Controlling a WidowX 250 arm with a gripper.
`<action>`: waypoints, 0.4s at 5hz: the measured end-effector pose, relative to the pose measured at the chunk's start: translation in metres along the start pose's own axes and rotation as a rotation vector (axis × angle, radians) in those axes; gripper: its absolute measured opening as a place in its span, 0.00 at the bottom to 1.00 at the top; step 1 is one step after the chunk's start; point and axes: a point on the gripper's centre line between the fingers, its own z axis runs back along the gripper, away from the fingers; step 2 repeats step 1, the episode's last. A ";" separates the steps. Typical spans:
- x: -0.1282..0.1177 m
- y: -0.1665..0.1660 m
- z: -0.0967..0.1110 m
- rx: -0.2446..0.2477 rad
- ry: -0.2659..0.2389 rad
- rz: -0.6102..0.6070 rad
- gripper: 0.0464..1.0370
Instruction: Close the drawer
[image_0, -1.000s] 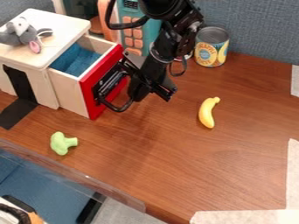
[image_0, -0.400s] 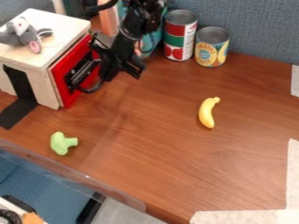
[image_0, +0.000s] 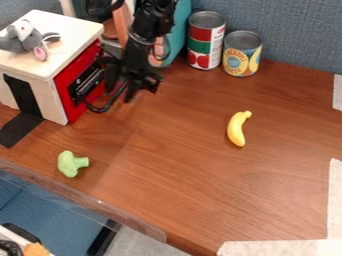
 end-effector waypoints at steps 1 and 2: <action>-0.001 -0.011 0.035 -0.161 -0.070 -0.037 0.86; -0.001 -0.011 0.035 -0.161 -0.070 -0.037 0.86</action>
